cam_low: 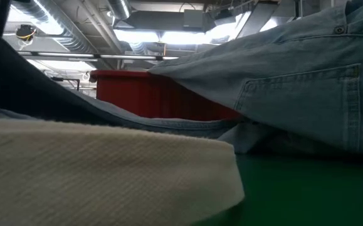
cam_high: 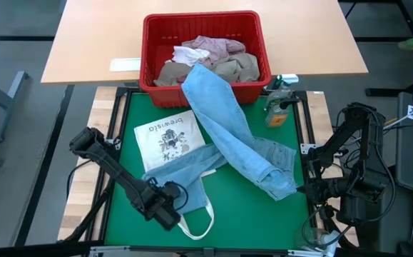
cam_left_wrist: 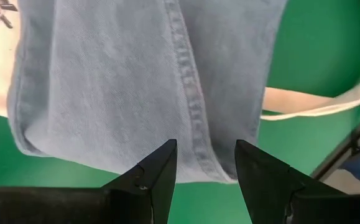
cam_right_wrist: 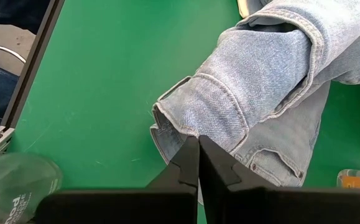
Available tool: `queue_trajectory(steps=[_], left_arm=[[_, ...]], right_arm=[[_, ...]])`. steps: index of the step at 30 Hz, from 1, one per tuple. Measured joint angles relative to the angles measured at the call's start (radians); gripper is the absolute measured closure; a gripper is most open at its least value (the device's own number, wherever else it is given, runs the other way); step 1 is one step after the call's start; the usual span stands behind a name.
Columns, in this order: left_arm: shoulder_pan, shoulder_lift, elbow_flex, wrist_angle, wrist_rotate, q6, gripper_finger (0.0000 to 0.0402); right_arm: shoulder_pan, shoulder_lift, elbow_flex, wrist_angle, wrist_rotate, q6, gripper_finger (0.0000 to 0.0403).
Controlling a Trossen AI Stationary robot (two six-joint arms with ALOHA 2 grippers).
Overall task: Fold laundry
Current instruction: Remove the light blue pants from the red bin
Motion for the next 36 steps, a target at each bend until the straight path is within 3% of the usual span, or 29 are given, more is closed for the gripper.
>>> queue_trajectory(steps=[18, 22, 26, 31, 34, 36], left_arm=[[-0.015, 0.079, 0.000, -0.030, 0.002, -0.022, 0.0249], [-0.011, 0.098, 0.000, -0.071, 0.002, -0.052, 0.0293], [0.006, 0.099, 0.000, -0.092, 0.002, -0.056, 0.0381], [0.047, 0.067, 0.017, -0.199, -0.002, -0.112, 0.0395], [0.076, 0.065, 0.093, -0.354, -0.038, -0.124, 0.0397], [0.103, 0.053, 0.139, -0.360, -0.087, -0.087, 0.0398]], right_arm=[[0.000, 0.000, 0.000, -0.001, 0.000, 0.000, 0.0402], [0.000, 0.000, 0.000, 0.000, 0.000, 0.000, 0.0402], [0.000, 0.000, 0.000, 0.000, 0.000, 0.000, 0.0402], [0.000, 0.000, 0.000, 0.011, 0.001, -0.018, 0.0402], [0.000, 0.000, 0.000, 0.049, 0.001, -0.058, 0.0402], [0.000, 0.000, 0.000, 0.070, 0.001, -0.082, 0.0402]])
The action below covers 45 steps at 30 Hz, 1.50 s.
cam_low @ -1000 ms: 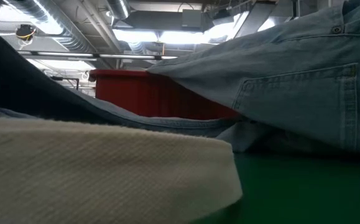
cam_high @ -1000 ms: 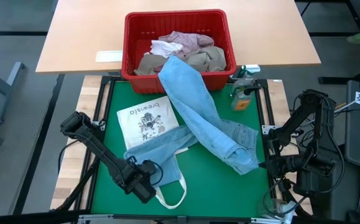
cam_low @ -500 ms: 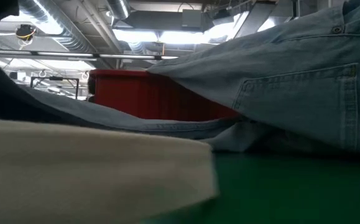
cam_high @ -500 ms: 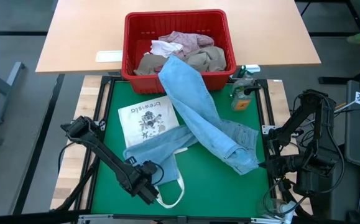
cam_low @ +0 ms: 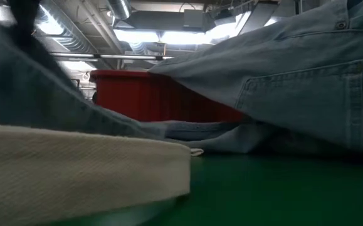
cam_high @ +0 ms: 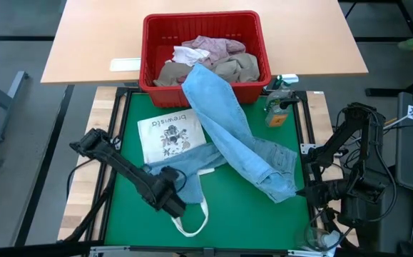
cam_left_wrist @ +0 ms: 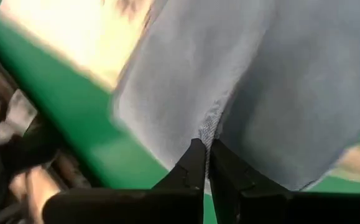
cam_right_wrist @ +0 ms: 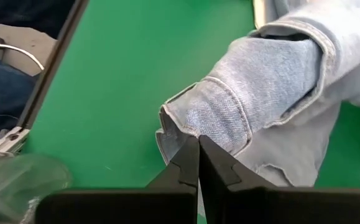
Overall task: Fold laundry
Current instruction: Remove the light blue pants from the red bin
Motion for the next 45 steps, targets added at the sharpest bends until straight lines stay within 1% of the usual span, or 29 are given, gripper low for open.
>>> queue_trajectory(steps=[1, 4, 9, 12, 16, 20, 23, 25, 27, 31, 33, 35, 40, 42, 45], left_arm=[[0.014, -0.016, 0.010, 0.011, -0.036, 0.035, 0.0398], [0.070, -0.047, 0.064, 0.000, -0.120, 0.059, 0.0399], [0.171, -0.118, 0.104, 0.005, -0.312, 0.127, 0.0400], [0.249, -0.163, 0.116, 0.001, -0.402, 0.185, 0.0400], [0.366, -0.210, 0.116, 0.000, -0.482, 0.265, 0.0401], [0.496, -0.234, 0.116, 0.001, -0.523, 0.360, 0.0401], [0.589, -0.234, 0.116, 0.010, -0.530, 0.443, 0.0401], [0.642, -0.229, 0.114, 0.032, -0.517, 0.487, 0.0400], [0.686, -0.218, 0.112, 0.037, -0.469, 0.519, 0.0390], [0.747, -0.194, 0.112, 0.040, -0.332, 0.595, 0.0359], [0.763, -0.186, 0.112, 0.040, -0.297, 0.620, 0.0340], [0.773, -0.175, 0.112, 0.041, -0.287, 0.640, 0.0320], [0.785, -0.169, 0.111, 0.050, -0.283, 0.629, 0.0273], [0.786, -0.169, 0.111, 0.079, -0.278, 0.575, 0.0263], [0.786, -0.169, 0.111, 0.146, -0.268, 0.536, 0.0257]], right_arm=[[0.000, 0.000, 0.000, 0.009, 0.000, -0.013, 0.0402], [0.000, 0.000, 0.000, 0.017, 0.000, -0.034, 0.0402], [0.000, 0.000, 0.000, 0.023, 0.000, -0.043, 0.0402], [0.000, 0.000, 0.000, 0.024, -0.003, -0.043, 0.0402], [0.000, 0.000, 0.000, 0.026, -0.007, -0.045, 0.0402], [0.000, 0.000, 0.000, 0.027, -0.009, -0.063, 0.0402], [0.000, 0.000, 0.000, 0.027, -0.009, -0.069, 0.0402], [0.000, 0.000, 0.000, 0.027, -0.009, -0.069, 0.0402], [0.000, 0.000, 0.000, 0.027, -0.009, -0.069, 0.0402], [0.000, 0.000, 0.000, 0.030, -0.008, -0.069, 0.0402], [0.000, 0.000, 0.000, 0.031, -0.008, -0.069, 0.0402], [0.000, 0.000, 0.000, 0.031, -0.008, -0.069, 0.0402], [0.000, 0.000, 0.000, 0.031, -0.008, -0.071, 0.0402], [0.000, 0.000, 0.000, 0.031, -0.008, -0.071, 0.0402], [0.000, 0.000, 0.000, 0.031, -0.008, -0.071, 0.0402]])
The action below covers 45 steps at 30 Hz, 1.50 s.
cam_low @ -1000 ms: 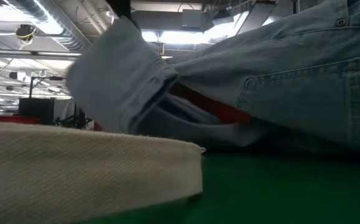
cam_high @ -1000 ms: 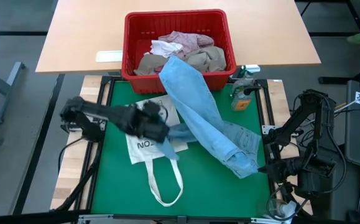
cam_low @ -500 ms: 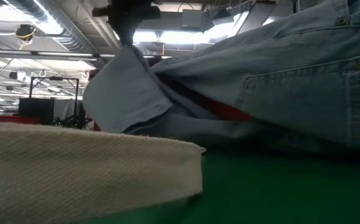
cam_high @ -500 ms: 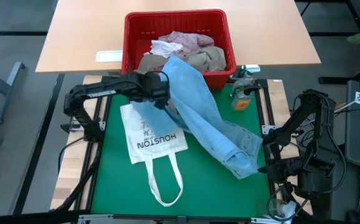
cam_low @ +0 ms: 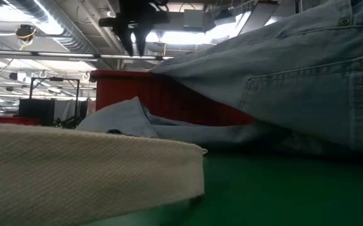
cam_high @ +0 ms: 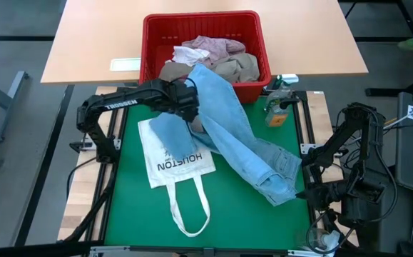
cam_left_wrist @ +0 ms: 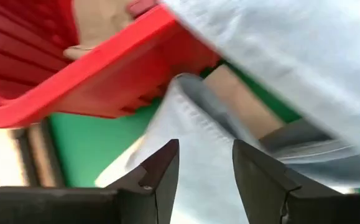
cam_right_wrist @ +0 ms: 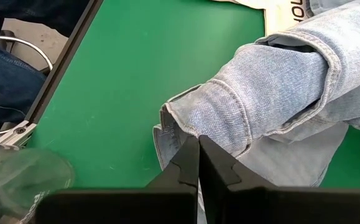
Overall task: Fold laundry
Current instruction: Remove the light blue pants from the red bin
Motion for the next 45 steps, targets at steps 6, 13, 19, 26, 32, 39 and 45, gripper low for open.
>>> queue_trajectory(steps=[6, 13, 19, 26, 32, 39, 45], left_arm=[[0.016, 0.000, 0.000, 0.183, 0.032, -0.012, 0.0256], [0.063, -0.001, -0.025, 0.243, 0.024, -0.133, 0.0266], [0.079, -0.001, -0.157, 0.300, 0.058, -0.135, 0.0280], [0.110, 0.001, -0.271, 0.540, 0.130, -0.064, 0.0300], [0.118, -0.026, -0.272, 0.586, 0.203, -0.030, 0.0317], [0.092, -0.120, -0.272, 0.510, 0.189, -0.061, 0.0325], [0.058, -0.183, -0.272, 0.532, 0.056, -0.106, 0.0324]], right_arm=[[0.000, 0.000, 0.000, 0.000, 0.000, 0.000, 0.0402], [0.000, 0.000, 0.000, 0.000, -0.005, -0.001, 0.0402], [0.000, 0.000, 0.000, 0.000, -0.010, -0.001, 0.0402], [0.000, 0.000, 0.000, 0.001, -0.010, -0.001, 0.0402], [0.000, 0.000, 0.000, 0.001, -0.011, -0.001, 0.0402], [0.000, 0.011, 0.000, 0.004, -0.011, 0.001, 0.0402], [0.000, 0.015, 0.000, 0.003, -0.011, 0.002, 0.0402]])
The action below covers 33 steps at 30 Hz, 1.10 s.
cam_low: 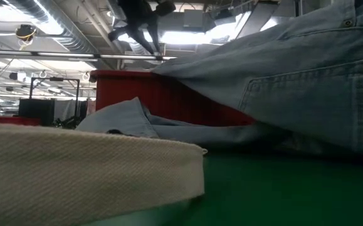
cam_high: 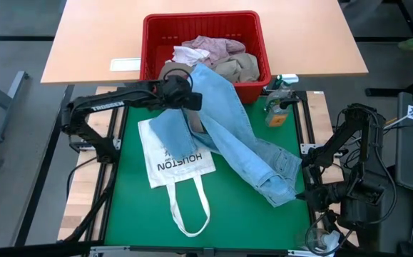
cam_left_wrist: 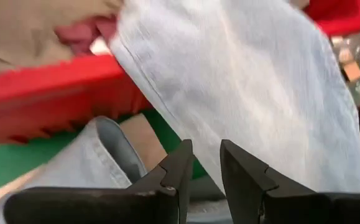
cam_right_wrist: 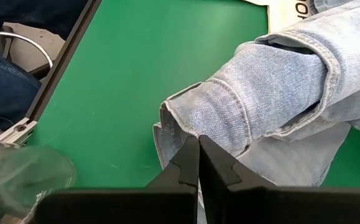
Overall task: Fold laundry
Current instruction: Remove the light blue pants from the red bin
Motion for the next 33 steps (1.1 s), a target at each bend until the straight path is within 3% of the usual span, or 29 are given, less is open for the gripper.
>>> queue_trajectory(steps=[9, 14, 23, 33], left_arm=[[0.001, 0.026, 0.000, -0.018, -0.011, 0.107, 0.0323], [0.010, 0.030, 0.000, -0.032, 0.012, 0.111, 0.0291], [0.010, 0.032, 0.000, -0.036, 0.005, 0.029, 0.0216], [0.010, 0.040, -0.005, -0.022, -0.021, -0.056, 0.0209]], right_arm=[[0.000, 0.000, 0.000, 0.000, -0.012, 0.002, 0.0402], [0.000, 0.000, 0.000, 0.000, -0.044, 0.002, 0.0402], [0.000, 0.000, 0.000, 0.000, -0.050, 0.002, 0.0402], [0.000, 0.000, 0.000, 0.000, -0.050, 0.002, 0.0402]])
